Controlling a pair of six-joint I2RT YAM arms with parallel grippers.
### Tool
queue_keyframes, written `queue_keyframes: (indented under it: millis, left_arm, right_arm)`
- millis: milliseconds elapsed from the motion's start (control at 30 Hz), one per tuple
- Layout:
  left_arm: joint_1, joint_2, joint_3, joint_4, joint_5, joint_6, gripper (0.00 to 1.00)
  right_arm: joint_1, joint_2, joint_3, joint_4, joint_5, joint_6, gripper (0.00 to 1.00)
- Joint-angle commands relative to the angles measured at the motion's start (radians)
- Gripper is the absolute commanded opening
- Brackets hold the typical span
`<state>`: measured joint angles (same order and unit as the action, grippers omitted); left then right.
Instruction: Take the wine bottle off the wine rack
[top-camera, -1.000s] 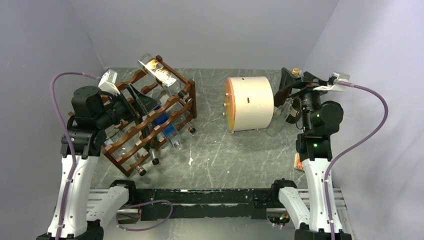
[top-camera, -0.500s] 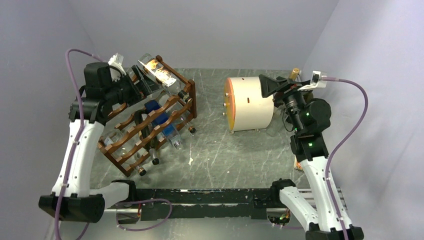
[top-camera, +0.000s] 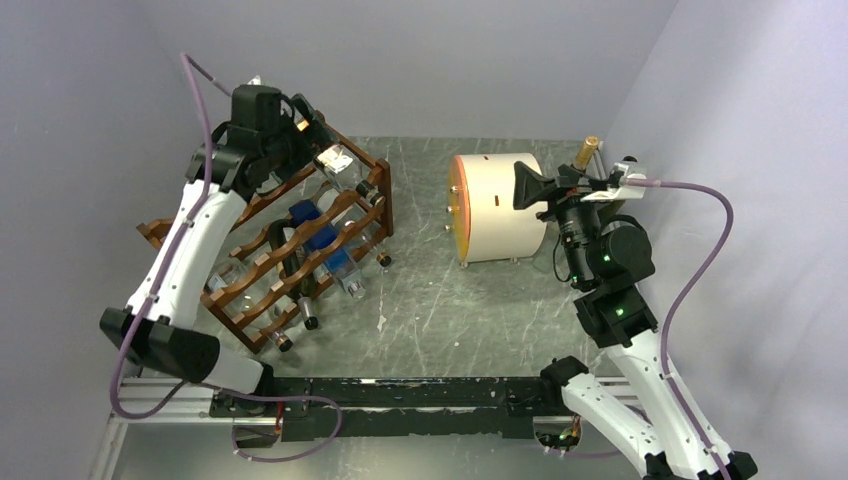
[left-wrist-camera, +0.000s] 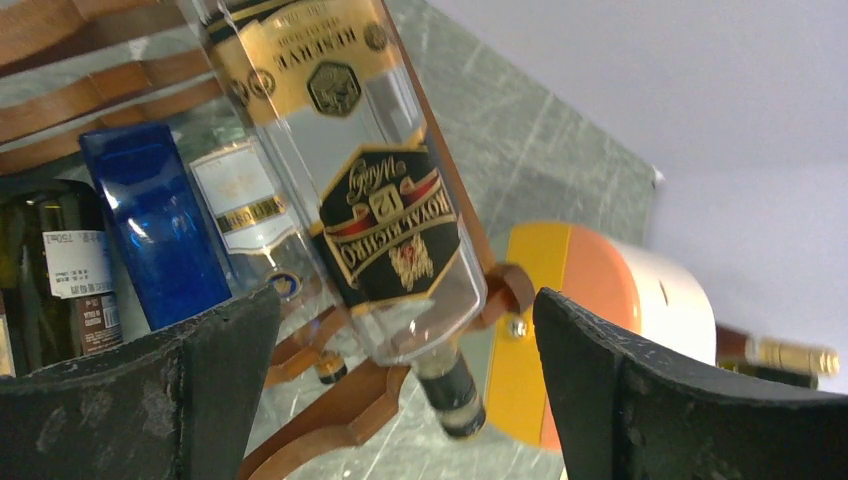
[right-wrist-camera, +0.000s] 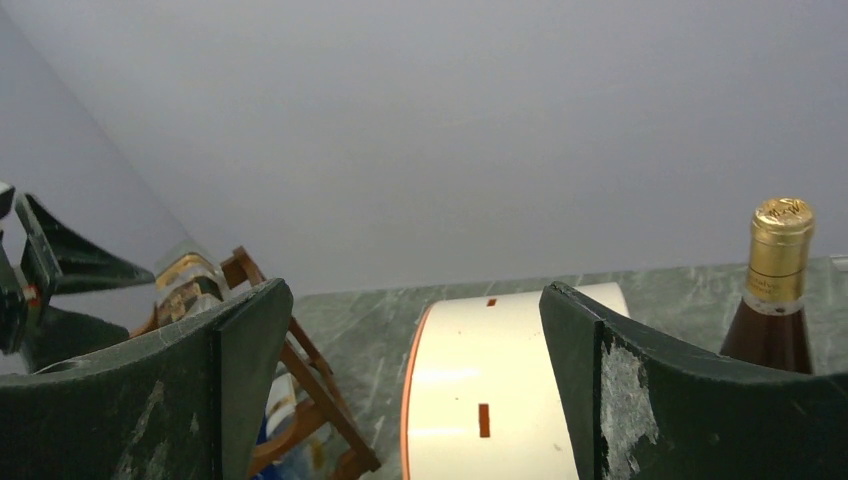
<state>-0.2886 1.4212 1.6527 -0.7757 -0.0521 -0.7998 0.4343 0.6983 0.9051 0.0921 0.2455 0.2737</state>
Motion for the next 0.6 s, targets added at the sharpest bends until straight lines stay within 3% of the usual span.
queue_keyframes:
  millis: [0, 167, 567]
  left_arm:
    - [-0.036, 0.101, 0.157, -0.14, -0.272, -0.125, 0.99]
    - [-0.058, 0.228, 0.312, -0.252, -0.396, -0.184, 0.99]
    - [-0.06, 0.387, 0.396, -0.213, -0.426, -0.138, 0.99]
  right_arm:
    - [0.022, -0.017, -0.025, 0.027, 0.054, -0.067, 1.0]
    - [0.037, -0.02, -0.036, 0.028, 0.053, -0.076, 1.0]
    - [0.053, -0.023, -0.04, 0.028, 0.061, -0.104, 1.0]
